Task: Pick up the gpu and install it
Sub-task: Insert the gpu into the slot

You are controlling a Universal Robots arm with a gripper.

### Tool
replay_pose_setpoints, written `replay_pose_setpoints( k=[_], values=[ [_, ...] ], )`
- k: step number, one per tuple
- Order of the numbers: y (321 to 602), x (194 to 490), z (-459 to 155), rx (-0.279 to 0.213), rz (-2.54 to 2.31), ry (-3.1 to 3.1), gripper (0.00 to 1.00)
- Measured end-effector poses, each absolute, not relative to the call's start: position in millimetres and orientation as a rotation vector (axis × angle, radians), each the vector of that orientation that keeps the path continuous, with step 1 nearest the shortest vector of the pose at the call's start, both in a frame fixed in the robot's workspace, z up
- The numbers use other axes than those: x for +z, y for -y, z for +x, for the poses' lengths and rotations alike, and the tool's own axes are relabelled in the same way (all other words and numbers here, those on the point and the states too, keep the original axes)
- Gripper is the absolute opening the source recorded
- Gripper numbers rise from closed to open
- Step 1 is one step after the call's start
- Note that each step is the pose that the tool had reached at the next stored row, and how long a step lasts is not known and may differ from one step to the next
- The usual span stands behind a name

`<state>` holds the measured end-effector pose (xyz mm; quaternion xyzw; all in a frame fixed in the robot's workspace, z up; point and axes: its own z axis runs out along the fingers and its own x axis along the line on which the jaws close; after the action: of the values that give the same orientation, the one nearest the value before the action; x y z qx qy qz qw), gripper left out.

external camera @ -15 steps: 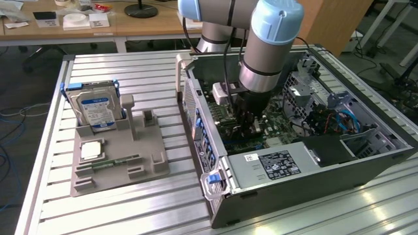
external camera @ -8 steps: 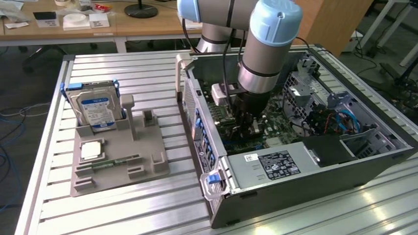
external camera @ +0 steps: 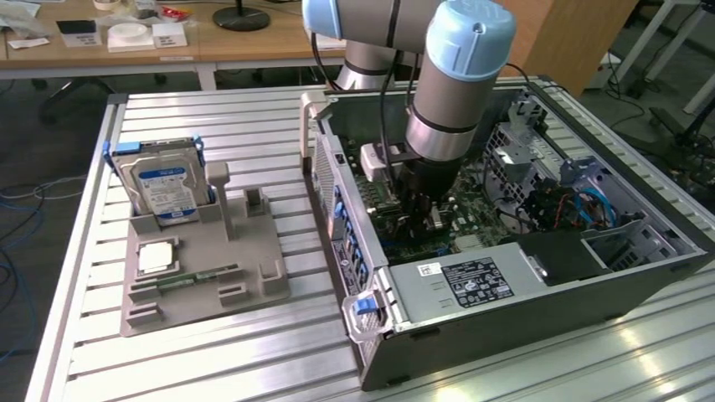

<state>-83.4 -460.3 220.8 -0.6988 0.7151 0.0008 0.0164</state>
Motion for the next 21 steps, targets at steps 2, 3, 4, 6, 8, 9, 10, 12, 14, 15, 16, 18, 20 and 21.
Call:
replay_pose_setpoints(
  k=[2, 3, 4, 6, 8, 9, 10, 12, 14, 15, 16, 18, 20, 21],
  values=[
    [460.4, 223.0, -83.3, 0.002, -2.173, -2.223, 0.35],
    [460.4, 225.8, -83.3, 0.002, -2.173, -2.223, 0.35],
    [460.3, 229.6, -83.3, 0.002, -2.173, -2.223, 0.35],
    [460.4, 237.3, -83.3, 0.002, -2.173, -2.223, 0.35],
    [460.4, 245.3, -83.2, 0.001, -2.172, -2.222, 0.35],
    [460.4, 249.5, -83.3, 0.0, -2.172, -2.222, 0.35],
    [460.3, 254.2, -83.3, 0.0, -2.172, -2.222, 0.35],
    [460.4, 262.6, -83.3, 0.0, -2.172, -2.222, 0.35],
    [460.4, 270.4, -83.3, -0.001, -2.171, -2.221, 0.35],
    [460.4, 273.7, -83.3, -0.002, -2.171, -2.221, 0.35],
    [460.4, 274.6, -83.3, -0.002, -2.171, -2.221, 0.35],
    [460.4, 274.6, -83.3, -0.001, -2.171, -2.221, 0.35],
    [460.4, 274.6, -83.3, -0.001, -2.171, -2.221, 0.33],
    [460.4, 274.7, -83.3, -0.001, -2.171, -2.221, 0.27]
  ],
)
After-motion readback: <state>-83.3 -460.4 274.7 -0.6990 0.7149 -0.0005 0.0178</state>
